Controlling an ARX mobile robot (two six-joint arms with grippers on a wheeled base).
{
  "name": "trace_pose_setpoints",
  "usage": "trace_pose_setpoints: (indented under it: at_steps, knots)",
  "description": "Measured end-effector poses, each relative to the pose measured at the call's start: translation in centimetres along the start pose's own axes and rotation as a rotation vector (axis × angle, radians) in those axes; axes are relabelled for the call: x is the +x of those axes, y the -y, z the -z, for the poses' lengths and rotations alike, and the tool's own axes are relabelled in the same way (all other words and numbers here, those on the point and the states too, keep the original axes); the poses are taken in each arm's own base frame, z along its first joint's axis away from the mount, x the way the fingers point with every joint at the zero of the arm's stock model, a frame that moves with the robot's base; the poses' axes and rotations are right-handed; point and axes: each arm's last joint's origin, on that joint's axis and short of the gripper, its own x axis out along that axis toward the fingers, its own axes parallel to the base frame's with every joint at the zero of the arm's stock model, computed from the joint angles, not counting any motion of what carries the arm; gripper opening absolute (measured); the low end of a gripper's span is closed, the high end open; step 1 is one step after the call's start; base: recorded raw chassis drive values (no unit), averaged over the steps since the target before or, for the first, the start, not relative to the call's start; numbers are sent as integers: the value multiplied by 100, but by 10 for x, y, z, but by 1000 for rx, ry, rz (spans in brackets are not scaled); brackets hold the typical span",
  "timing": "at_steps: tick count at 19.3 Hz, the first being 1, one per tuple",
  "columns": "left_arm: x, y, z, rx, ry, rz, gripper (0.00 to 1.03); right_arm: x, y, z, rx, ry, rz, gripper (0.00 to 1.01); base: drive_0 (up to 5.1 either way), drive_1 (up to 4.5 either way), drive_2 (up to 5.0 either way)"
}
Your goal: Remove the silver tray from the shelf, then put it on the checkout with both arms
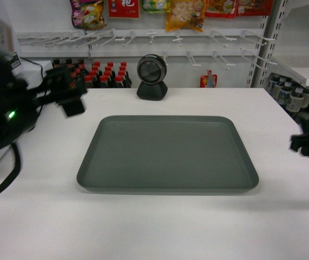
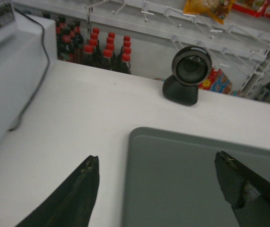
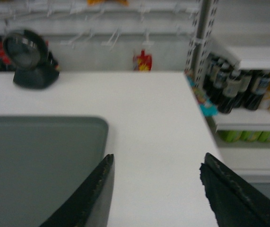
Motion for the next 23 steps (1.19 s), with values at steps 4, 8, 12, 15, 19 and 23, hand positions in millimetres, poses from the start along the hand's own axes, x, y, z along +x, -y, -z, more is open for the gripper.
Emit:
trace_pose_setpoints:
  at_steps: [4, 8, 12, 15, 19, 23]
  knots:
    - [-21, -12, -9, 104, 77, 10, 59, -18, 6, -21, 5, 77, 28, 43, 0, 0, 0]
    - [-38, -17, -28, 142, 164, 16, 46, -35, 6, -26, 5, 93, 20, 30, 0, 0, 0]
    - [-59, -25, -30, 173, 176, 22, 30, -55, 12, -17, 5, 45, 3, 14, 0, 0, 0]
    - [-68, -32, -22, 190, 135, 15, 21, -66, 14, -15, 5, 31, 9, 4, 0, 0, 0]
    - [-101, -45, -19, 203, 133, 18, 1, -99, 15, -30, 5, 119, 14, 2, 0, 0, 0]
    - [-132, -55, -14, 205, 109, 15, 1, -128, 14, -30, 5, 72, 13, 2, 0, 0, 0]
